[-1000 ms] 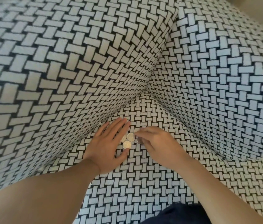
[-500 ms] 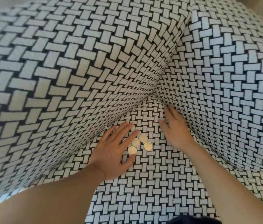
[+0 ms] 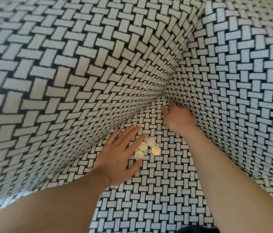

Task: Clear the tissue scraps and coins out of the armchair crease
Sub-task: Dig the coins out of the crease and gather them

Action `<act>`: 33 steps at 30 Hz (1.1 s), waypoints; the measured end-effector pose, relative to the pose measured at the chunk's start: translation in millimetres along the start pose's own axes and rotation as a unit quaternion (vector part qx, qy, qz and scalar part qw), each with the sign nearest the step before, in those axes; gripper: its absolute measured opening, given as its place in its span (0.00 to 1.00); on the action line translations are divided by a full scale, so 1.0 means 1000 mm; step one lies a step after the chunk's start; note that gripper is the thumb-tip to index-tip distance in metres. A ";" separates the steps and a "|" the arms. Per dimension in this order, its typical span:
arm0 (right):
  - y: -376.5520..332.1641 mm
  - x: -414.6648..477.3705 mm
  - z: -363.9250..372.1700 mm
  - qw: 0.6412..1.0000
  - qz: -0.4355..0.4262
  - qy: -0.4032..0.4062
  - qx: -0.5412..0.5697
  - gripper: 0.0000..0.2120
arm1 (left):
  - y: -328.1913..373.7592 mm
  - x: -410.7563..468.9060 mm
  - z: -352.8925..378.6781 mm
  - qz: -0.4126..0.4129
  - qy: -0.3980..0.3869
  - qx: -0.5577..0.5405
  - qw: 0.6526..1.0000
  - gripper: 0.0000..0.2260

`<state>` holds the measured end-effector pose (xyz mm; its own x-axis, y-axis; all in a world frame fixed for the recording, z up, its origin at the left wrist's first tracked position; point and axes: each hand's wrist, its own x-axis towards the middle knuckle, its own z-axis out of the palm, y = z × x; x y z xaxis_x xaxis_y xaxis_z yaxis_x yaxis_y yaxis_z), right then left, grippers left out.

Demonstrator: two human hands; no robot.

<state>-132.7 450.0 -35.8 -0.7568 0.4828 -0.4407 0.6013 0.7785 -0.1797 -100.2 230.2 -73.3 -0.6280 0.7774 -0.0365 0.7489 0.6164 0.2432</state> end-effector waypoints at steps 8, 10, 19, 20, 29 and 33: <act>0.011 -0.022 0.006 0.999 -0.001 0.038 -0.014 0.28 | 0.000 0.000 0.002 0.012 0.005 0.000 1.000 0.30; 0.012 -0.028 0.008 0.998 0.002 0.041 -0.039 0.28 | -0.003 -0.001 0.002 0.004 0.004 0.006 1.000 0.30; 0.026 -0.063 0.015 0.991 0.085 -0.002 -0.104 0.30 | -0.001 0.000 0.002 0.008 -0.003 0.013 1.000 0.30; 0.029 -0.065 0.017 0.991 0.094 -0.008 -0.095 0.30 | -0.001 -0.001 0.002 0.007 -0.004 0.013 1.000 0.30; 0.039 -0.066 0.016 0.991 0.103 0.002 -0.087 0.39 | -0.001 0.000 0.002 0.008 -0.004 0.024 1.000 0.29; 0.044 -0.063 0.013 0.988 0.102 0.005 -0.119 0.43 | -0.002 0.000 0.002 0.008 -0.004 0.028 1.000 0.30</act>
<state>-55.1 448.6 -27.9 -0.6290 0.6428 -0.4372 0.6654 0.7360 0.1248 -100.7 229.0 -76.1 -0.6143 0.7881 -0.0402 0.7697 0.6097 0.1893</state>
